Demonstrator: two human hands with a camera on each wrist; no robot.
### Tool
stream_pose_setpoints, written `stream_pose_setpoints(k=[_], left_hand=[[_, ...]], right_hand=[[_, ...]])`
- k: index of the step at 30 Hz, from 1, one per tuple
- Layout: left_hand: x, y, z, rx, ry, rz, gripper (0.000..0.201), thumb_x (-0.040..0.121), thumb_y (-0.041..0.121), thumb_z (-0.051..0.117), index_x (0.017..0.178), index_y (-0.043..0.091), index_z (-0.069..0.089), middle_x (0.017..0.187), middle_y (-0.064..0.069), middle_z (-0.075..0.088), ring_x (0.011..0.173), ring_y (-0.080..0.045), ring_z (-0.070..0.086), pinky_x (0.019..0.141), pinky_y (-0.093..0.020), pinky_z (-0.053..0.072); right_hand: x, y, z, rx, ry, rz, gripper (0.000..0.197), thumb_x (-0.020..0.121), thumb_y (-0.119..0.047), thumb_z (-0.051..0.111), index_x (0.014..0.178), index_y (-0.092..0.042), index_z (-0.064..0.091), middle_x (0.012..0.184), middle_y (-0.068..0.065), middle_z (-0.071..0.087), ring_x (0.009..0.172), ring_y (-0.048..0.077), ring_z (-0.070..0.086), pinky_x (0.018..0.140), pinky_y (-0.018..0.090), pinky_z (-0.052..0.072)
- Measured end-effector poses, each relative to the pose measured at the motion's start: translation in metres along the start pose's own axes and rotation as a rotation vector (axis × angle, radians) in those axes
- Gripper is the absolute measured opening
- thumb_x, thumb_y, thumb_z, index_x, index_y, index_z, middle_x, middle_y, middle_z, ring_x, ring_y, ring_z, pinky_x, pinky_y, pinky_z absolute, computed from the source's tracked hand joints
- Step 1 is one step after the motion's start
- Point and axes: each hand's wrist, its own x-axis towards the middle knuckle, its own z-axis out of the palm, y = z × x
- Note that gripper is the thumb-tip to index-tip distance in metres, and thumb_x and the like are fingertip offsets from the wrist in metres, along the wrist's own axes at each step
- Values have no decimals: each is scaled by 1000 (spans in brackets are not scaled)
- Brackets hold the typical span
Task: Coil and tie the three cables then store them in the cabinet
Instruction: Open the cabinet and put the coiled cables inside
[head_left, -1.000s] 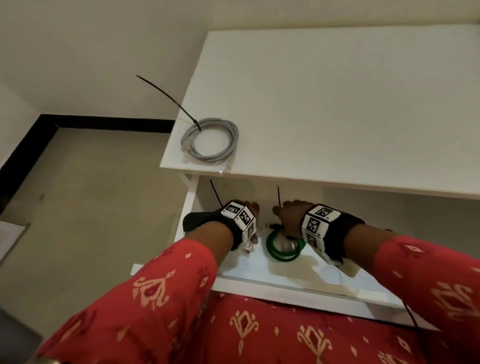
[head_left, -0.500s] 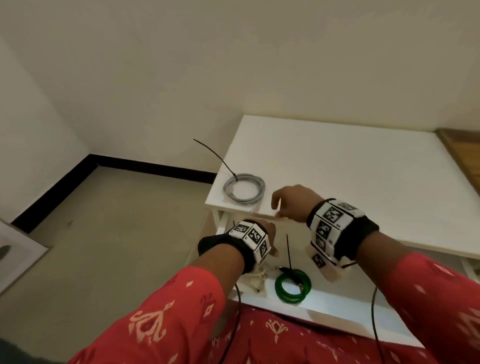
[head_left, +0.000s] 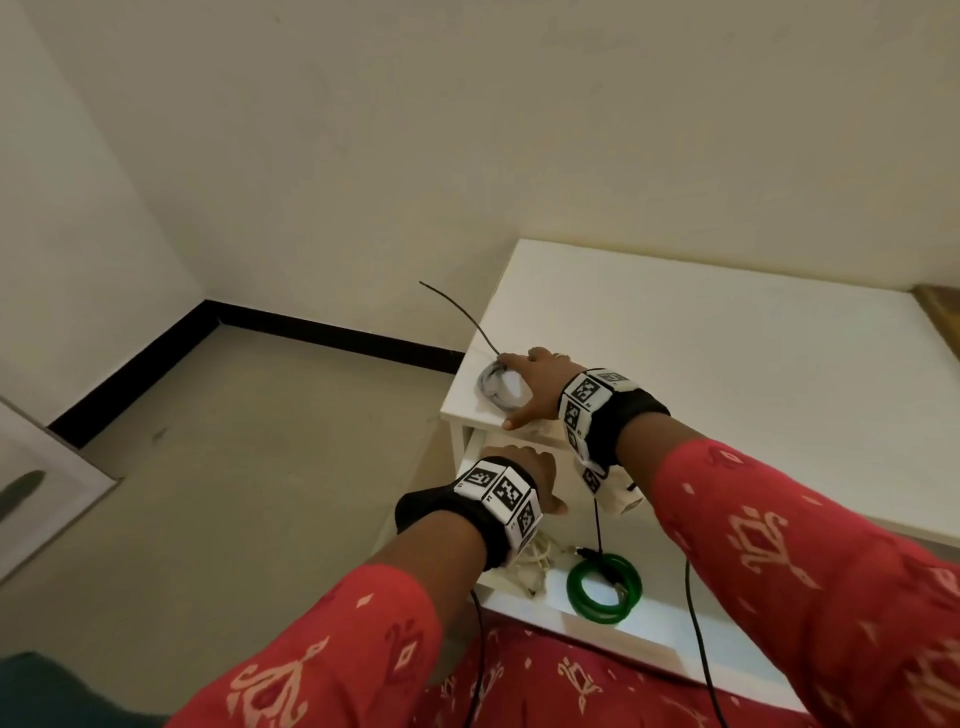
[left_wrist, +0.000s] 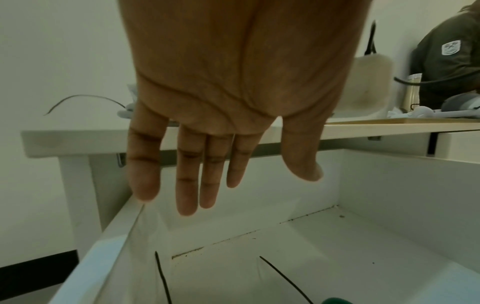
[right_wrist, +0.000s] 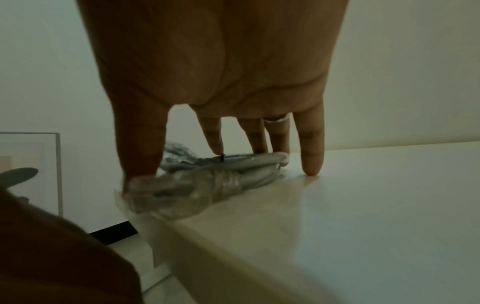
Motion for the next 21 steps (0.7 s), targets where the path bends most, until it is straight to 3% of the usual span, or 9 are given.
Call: stream_pose_setpoints(k=[4,8,13,17,21], left_hand=[[-4,5,2,2,-2,-5,58,86,51,50,124,8,43,126,-14,53,114,-32,52,90,-42,41],[-6,9,3,23,-54,11,61,87,51,49,125,4,41,126,-17,52,113,-34,52,89,-43,43],[-6,19,4,12,-81,88,60,87,47,51,125,1,43,125,-18,56,110,-32,55,89,-39,45],[0,25,9,-59,-107,91,48,84,45,57,117,10,52,116,-13,61,102,-29,58,81,-34,44],[18,33,3,20,-132,120,54,86,47,54,118,4,47,120,-16,57,106,-32,56,79,-35,42]], right_hand=[[-2,4,5,-26,59,-9,81,68,-42,72,136,-29,29,132,13,39,122,36,39,96,43,40],[-21,13,6,-14,64,-44,82,69,-43,70,138,-29,27,131,14,41,121,35,39,96,42,41],[-81,41,12,-8,33,-131,80,71,-47,68,138,-33,27,132,11,41,119,31,40,96,40,41],[-130,75,32,-45,-16,-164,83,71,-50,66,140,-35,23,135,7,37,119,26,39,94,40,44],[-157,110,53,-112,-76,-172,85,73,-59,59,142,-33,17,135,5,36,117,24,41,92,34,43]])
